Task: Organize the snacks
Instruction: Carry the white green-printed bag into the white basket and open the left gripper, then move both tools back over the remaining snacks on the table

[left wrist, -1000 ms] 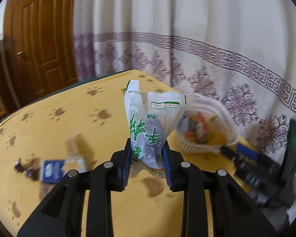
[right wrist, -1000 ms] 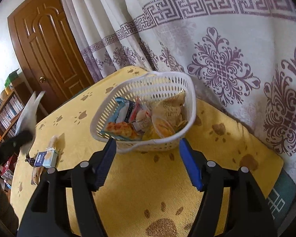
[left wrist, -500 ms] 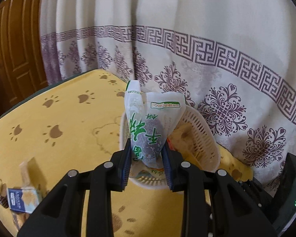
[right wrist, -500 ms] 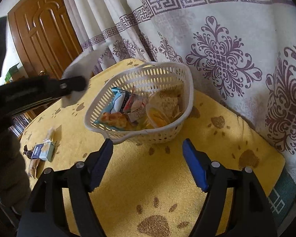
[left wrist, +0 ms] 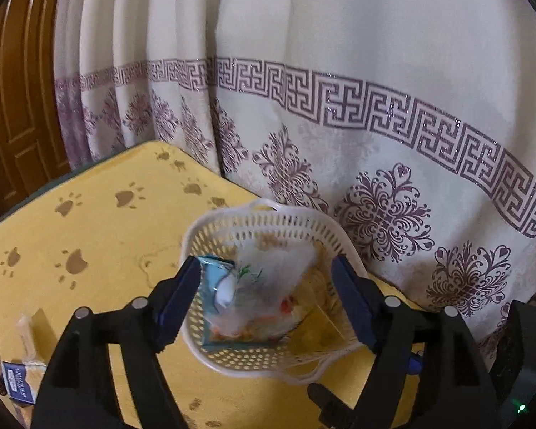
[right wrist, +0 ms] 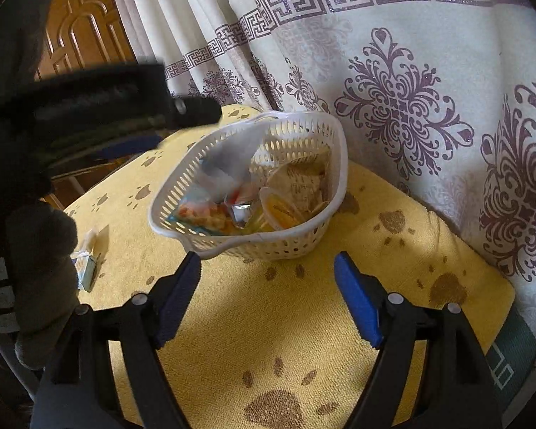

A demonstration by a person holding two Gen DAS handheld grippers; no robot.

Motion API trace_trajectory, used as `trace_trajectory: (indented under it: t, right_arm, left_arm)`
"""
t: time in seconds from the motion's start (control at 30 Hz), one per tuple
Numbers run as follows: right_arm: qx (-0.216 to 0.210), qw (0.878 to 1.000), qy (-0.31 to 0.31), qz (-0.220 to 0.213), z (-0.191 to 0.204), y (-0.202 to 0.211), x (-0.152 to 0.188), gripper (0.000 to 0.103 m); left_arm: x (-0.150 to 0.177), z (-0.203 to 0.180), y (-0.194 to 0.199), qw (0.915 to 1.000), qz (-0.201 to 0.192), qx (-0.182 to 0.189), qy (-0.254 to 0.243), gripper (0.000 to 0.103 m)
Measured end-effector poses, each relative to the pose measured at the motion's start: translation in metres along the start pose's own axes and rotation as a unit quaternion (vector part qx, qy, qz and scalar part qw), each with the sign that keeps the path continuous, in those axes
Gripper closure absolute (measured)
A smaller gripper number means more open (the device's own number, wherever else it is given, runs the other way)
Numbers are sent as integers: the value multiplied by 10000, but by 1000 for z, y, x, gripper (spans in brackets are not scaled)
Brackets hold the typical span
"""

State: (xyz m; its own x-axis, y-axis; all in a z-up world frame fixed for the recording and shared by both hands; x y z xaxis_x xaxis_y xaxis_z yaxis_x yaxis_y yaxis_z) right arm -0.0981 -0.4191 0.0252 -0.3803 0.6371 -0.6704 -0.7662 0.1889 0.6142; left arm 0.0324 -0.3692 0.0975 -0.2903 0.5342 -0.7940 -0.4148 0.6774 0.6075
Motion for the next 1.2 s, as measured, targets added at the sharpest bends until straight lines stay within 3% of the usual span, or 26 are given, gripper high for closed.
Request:
trace_trajectory:
  t: [0.23, 0.37, 0.77, 1.2]
  right_arm:
    - [23, 10000, 4, 1, 2, 1, 0, 25]
    - [31, 10000, 21, -23, 4, 3, -2, 25]
    - [80, 9999, 115, -27, 14, 10, 2, 25]
    - [36, 9991, 373, 183, 36, 2, 11, 25]
  left_arm:
    - [2, 18, 12, 9994, -43, -240, 234, 9]
    - [7, 21, 17, 9991, -23, -346, 251, 5]
    - [29, 32, 36, 9976, 15, -643, 257, 5]
    - [65, 45, 61, 9915, 168, -1283, 120, 5]
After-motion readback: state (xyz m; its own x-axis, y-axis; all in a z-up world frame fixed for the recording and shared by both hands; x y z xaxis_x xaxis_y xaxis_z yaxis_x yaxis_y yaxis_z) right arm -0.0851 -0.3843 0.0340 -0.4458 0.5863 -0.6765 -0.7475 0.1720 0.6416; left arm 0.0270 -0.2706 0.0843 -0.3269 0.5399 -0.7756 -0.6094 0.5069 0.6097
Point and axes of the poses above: each gripper's, at about its wrist camera, not at the fingertips, and y roughly against the way its jaws point, z to its left, x to its underside, the point moved 3 cm from there along -y, roughly the way its jaws point, and after that the axes turned 9 degrees about -y, right-handed, at the moved point
